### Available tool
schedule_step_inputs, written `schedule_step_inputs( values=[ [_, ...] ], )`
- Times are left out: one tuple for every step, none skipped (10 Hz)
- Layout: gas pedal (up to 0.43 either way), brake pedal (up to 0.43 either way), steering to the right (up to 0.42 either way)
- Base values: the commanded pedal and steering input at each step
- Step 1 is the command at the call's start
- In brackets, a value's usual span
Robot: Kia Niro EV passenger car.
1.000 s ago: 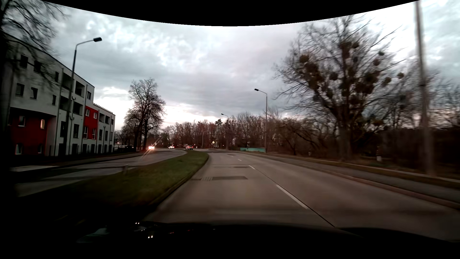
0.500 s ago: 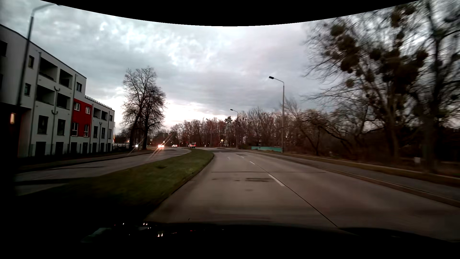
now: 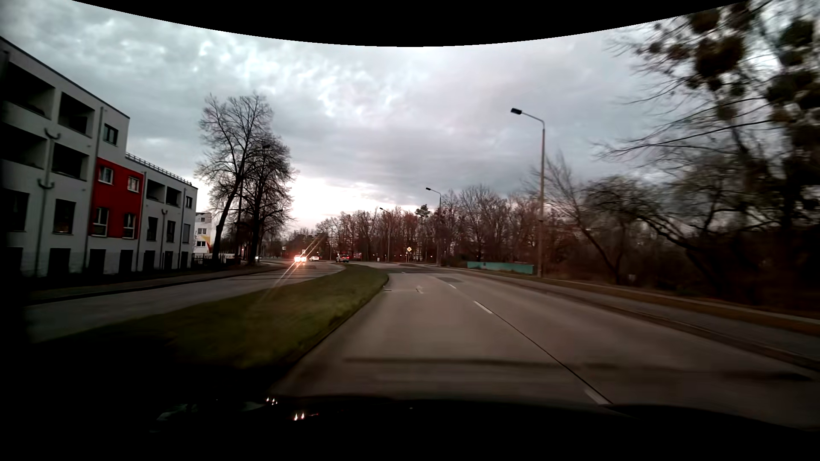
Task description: Follow the waypoints while adhering to traffic rules and regulations
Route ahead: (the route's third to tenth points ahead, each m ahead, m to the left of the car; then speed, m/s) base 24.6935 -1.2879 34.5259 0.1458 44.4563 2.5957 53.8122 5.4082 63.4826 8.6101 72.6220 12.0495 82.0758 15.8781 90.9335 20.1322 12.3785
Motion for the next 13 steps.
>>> schedule_step_inputs(
  values=[
    [0.079,0.000,-0.016],
    [0.079,0.000,-0.014],
    [0.079,0.000,-0.013],
    [0.079,0.000,-0.012],
    [0.079,0.000,-0.012],
    [0.079,0.000,-0.012],
    [0.079,0.000,-0.012],
    [0.079,0.000,-0.012],
    [0.079,0.000,-0.012],
    [0.087,0.000,-0.013],
    [0.087,0.000,-0.013],
    [0.098,0.000,-0.014],
    [0.098,0.000,-0.014]
  ],
)
